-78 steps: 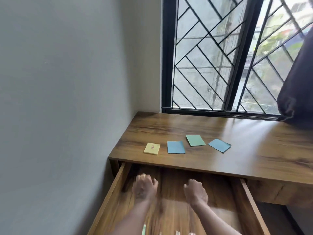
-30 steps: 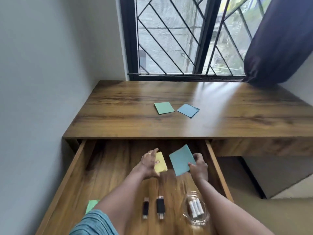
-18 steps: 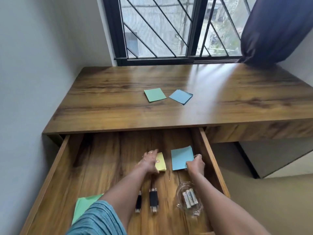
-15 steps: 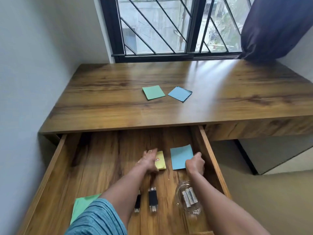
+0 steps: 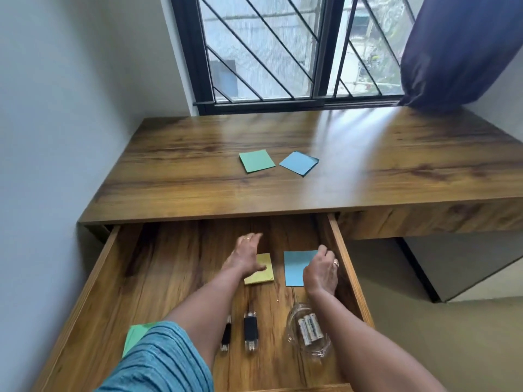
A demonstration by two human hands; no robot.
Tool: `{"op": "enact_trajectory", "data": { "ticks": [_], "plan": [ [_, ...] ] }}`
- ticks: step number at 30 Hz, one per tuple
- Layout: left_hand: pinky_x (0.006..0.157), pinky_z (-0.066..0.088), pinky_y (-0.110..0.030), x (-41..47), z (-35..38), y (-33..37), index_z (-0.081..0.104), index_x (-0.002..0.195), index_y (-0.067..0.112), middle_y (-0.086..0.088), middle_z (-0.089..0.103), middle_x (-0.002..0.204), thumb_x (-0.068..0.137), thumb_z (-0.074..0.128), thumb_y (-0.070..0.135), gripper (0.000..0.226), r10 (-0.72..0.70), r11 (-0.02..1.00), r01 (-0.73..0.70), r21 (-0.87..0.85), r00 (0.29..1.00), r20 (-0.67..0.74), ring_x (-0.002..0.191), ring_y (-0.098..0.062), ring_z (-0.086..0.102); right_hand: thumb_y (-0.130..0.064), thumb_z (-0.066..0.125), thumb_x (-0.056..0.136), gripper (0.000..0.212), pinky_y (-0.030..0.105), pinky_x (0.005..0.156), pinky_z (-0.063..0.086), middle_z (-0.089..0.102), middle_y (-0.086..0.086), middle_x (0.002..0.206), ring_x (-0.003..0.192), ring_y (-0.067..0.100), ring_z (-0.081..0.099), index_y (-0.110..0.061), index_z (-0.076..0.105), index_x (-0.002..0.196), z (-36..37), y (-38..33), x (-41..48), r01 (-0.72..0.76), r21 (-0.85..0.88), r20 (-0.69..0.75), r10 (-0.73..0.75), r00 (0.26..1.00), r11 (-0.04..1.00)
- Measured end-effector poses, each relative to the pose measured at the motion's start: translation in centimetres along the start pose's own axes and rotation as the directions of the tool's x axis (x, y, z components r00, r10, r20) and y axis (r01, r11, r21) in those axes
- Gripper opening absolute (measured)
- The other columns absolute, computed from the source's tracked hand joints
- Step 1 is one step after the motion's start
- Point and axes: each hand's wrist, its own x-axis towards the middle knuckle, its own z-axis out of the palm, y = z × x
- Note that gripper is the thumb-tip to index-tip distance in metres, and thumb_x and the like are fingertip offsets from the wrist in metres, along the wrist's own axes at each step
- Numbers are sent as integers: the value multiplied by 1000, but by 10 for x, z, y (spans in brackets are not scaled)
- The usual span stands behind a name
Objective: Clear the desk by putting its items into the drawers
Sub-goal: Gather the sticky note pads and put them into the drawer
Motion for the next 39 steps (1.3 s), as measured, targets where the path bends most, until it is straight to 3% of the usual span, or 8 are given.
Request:
{"op": "enact_trajectory", "data": {
  "ticks": [6, 13, 16, 22, 28, 32, 35, 39],
  "plan": [
    [112, 32, -36, 23, -49, 20, 31, 145, 20, -4, 32, 148, 86, 66, 28, 69, 66, 998, -62, 24, 961, -267, 141, -22, 25, -5, 44, 93, 32, 29, 82, 48, 51, 16, 122, 106, 27, 54, -5, 48, 125, -33, -31, 42, 197, 56, -111, -190, 975, 979],
    [113, 24, -35, 137, -105, 16, 30, 144, 8, -11, 34, 147, 92, 53, 41, 65, -30, 986, 66, 150, 973, -228, 136, -30, 29, -9, 47, 95, 34, 35, 95, 42, 45, 18, 132, 120, 34, 44, -2, 51, 128, -49, -88, 150, 260, 12, -117, -257, 959, 966],
    [115, 23, -40, 190, -119, 8, 22, 147, 7, -13, 29, 150, 93, 50, 42, 70, -82, 993, 97, 69, 977, -199, 138, -33, 24, -12, 51, 94, 31, 34, 97, 40, 43, 17, 134, 122, 35, 41, -1, 56, 123, -45, -108, 199, 278, 26, -59, -276, 959, 960],
    [119, 6, -38, 259, -147, 10, -8, 150, 5, -13, -2, 159, 86, 53, 57, 103, -116, 972, 119, 202, 993, -28, 147, -33, 0, -37, 70, 82, 67, 40, 104, 35, 35, 13, 140, 133, 37, 27, -13, 41, 137, -40, -144, 275, 191, -100, 154, -175, 972, 976],
    [116, 19, -38, 281, -163, 23, 18, 147, 7, -15, 16, 156, 71, 70, 59, 106, -170, 948, 145, 284, 983, 64, 143, -34, 15, -36, 73, 79, 68, 39, 102, 35, 36, 13, 137, 130, 36, 33, -10, 40, 132, -39, -151, 296, 99, -209, 270, -40, 962, 973],
    [112, 29, -39, 272, -167, 22, 19, 147, 10, -15, 18, 154, 64, 78, 54, 111, -253, 956, 235, 176, 964, 82, 142, -33, 21, -36, 78, 74, 73, 38, 102, 37, 36, 14, 136, 129, 34, 34, -8, 43, 131, -43, -152, 285, 27, -218, 279, 35, 960, 976],
    [113, 24, -39, 252, -164, 18, 23, 147, 11, -17, 19, 153, 77, 71, 47, 93, -262, 961, 257, 99, 964, 36, 142, -34, 18, -38, 81, 69, 85, 39, 106, 34, 37, 17, 138, 130, 35, 34, -8, 36, 135, -43, -149, 270, -80, -183, 295, 133, 946, 980],
    [104, 36, -35, 210, -161, 4, 36, 138, 7, -16, 44, 141, 89, 63, 27, 59, -293, 953, 278, -121, 946, -135, 131, -32, 42, -26, 72, 82, 68, 40, 104, 35, 30, 19, 138, 128, 38, 36, -5, 35, 135, -49, -145, 234, -130, -65, 284, 144, 948, 989]
  ]
}}
